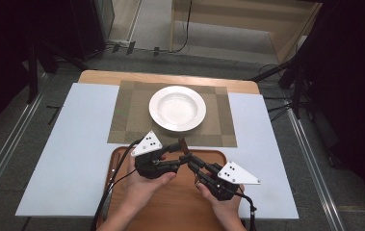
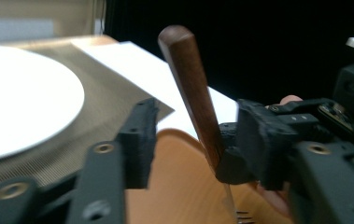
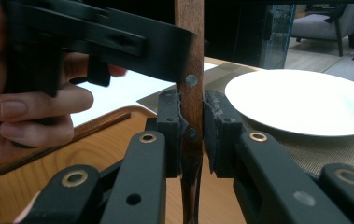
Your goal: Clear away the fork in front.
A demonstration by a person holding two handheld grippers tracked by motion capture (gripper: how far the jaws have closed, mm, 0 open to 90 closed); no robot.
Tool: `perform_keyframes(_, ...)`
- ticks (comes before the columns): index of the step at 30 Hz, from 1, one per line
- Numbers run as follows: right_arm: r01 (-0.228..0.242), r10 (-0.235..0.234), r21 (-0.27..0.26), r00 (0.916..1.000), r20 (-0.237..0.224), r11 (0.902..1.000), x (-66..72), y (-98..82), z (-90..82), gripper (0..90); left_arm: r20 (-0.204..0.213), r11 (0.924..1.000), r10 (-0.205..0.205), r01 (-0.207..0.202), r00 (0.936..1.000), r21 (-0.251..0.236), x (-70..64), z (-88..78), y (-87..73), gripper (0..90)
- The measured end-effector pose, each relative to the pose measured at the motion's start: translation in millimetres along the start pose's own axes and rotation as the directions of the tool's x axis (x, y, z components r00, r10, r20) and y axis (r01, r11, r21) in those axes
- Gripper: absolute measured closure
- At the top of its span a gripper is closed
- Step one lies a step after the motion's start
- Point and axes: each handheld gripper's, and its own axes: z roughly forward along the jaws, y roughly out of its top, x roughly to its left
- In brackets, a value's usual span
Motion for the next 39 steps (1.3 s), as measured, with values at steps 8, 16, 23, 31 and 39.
perform_keyframes(8,0.029,-0.030,0.016,0.9987,0.041,0.9994,8.0,-2.6,4.5,76.3,0.003,0.9984,-0.057,0.057,0.9984,0.002,4.2,-0.6,0.7,71.3)
perform_keyframes(16,0.047,-0.047,-0.005,0.9980,0.042,0.9989,8.7,-5.3,8.4,67.3,0.011,0.9994,-0.030,0.031,0.9995,-0.013,3.1,-4.4,1.4,78.8)
perform_keyframes(23,0.020,-0.021,0.022,0.9994,0.027,0.9995,-0.7,-0.8,-2.3,30.0,0.002,0.9993,-0.020,0.020,0.9998,-0.032,8.9,-16.8,6.5,79.1)
perform_keyframes(31,-0.032,0.028,0.019,0.9884,0.149,0.9993,-30.5,-0.8,-30.9,10.2,0.011,0.9987,-0.032,0.032,0.9994,-0.039,17.3,-32.4,8.2,79.2)
perform_keyframes(39,-0.070,0.065,0.018,0.9757,0.209,0.9974,-62.6,-10.0,-68.2,0.0,0.024,0.9993,-0.021,0.022,0.9995,-0.030,24.9,-49.6,5.4,79.3)
